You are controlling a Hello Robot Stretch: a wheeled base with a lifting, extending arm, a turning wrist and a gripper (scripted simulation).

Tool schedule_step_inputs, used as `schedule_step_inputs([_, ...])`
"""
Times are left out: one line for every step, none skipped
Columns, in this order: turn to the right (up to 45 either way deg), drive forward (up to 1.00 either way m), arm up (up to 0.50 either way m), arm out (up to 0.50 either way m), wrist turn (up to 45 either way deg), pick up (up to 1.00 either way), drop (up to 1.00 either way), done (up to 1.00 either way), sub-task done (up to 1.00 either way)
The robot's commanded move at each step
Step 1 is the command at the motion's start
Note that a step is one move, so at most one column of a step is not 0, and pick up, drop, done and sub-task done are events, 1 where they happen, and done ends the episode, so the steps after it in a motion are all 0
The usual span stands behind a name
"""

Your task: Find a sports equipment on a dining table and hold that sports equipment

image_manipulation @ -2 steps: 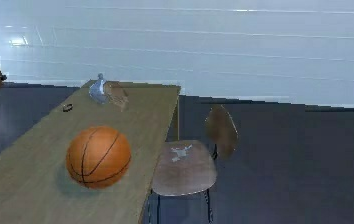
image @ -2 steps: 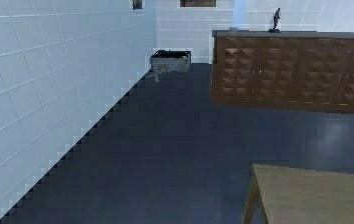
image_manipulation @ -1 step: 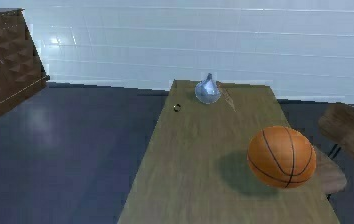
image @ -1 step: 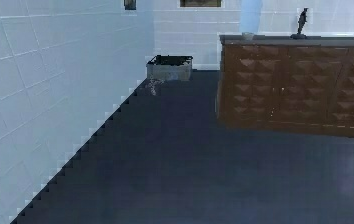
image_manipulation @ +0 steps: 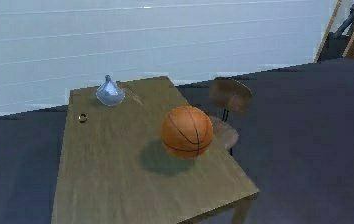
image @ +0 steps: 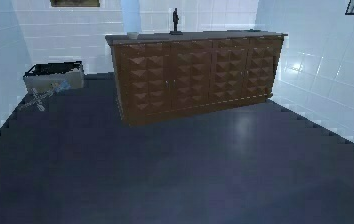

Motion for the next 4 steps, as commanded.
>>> schedule_step_inputs([0.0,0.00,0.50,0.00,0.0,0.00,0.00,0.00,0.00])
schedule_step_inputs([0.0,0.00,0.38,0.00,0.0,0.00,0.00,0.00,0.00])
schedule_step_inputs([0.0,0.00,0.00,0.30,0.0,0.00,0.00,0.00,0.00])
schedule_step_inputs([0.0,0.00,0.00,0.00,45.0,0.00,0.00,0.00,0.00])
